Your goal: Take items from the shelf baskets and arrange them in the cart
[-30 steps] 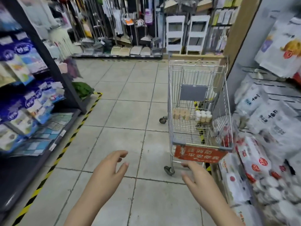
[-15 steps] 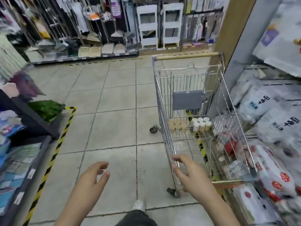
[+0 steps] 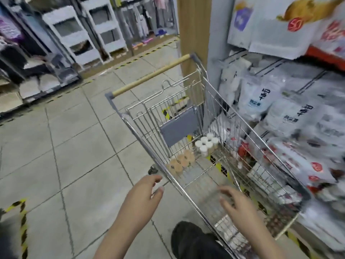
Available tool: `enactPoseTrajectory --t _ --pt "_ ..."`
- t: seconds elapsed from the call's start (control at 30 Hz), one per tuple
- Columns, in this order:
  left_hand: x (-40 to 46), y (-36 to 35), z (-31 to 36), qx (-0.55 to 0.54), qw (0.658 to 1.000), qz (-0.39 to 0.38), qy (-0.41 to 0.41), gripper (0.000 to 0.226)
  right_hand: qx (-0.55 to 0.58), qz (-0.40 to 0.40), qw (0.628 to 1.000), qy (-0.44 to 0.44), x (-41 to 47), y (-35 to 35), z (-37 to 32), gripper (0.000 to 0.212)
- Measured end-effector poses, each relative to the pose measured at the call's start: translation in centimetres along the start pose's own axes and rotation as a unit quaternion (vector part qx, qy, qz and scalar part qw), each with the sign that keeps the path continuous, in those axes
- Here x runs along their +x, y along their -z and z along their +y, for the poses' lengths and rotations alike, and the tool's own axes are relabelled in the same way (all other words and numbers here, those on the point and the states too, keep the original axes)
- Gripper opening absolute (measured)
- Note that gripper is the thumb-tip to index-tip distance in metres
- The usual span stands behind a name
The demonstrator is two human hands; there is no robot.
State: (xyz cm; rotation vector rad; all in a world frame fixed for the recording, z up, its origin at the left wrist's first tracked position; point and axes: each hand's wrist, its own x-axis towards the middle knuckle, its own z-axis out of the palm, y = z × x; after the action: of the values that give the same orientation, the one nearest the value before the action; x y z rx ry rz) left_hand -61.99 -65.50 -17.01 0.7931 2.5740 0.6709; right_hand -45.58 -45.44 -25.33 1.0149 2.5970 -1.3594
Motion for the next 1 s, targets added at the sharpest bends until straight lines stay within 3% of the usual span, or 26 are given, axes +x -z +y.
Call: enactPoseTrajectory --t 0.33,0.53,0.77,1.0 --pt "13.2 2.7 -2.6 0.034 0.992 -0.104 -0.067 0.021 -0.021 0.029 0.997 -0.075 11.5 -1.3 -3.5 0.031" --pt "22.6 2.4 -5.6 0.056 0.984 -0.144 -0.094 0.019 0.026 0.021 0.99 -0.139 16.6 -4.3 -3.6 0.03" --pt "36.1 -6.2 -5.3 0.117 0.94 -0.266 -0.178 0.031 0.09 0.044 0.957 -0.274 22.8 -7.8 -1.4 0.024" --pt "44.9 -17.9 -7.0 0.184 0.892 -0.355 -0.21 0.021 0.157 0.076 0.922 -0.345 31.4 -11.7 3.2 0.031"
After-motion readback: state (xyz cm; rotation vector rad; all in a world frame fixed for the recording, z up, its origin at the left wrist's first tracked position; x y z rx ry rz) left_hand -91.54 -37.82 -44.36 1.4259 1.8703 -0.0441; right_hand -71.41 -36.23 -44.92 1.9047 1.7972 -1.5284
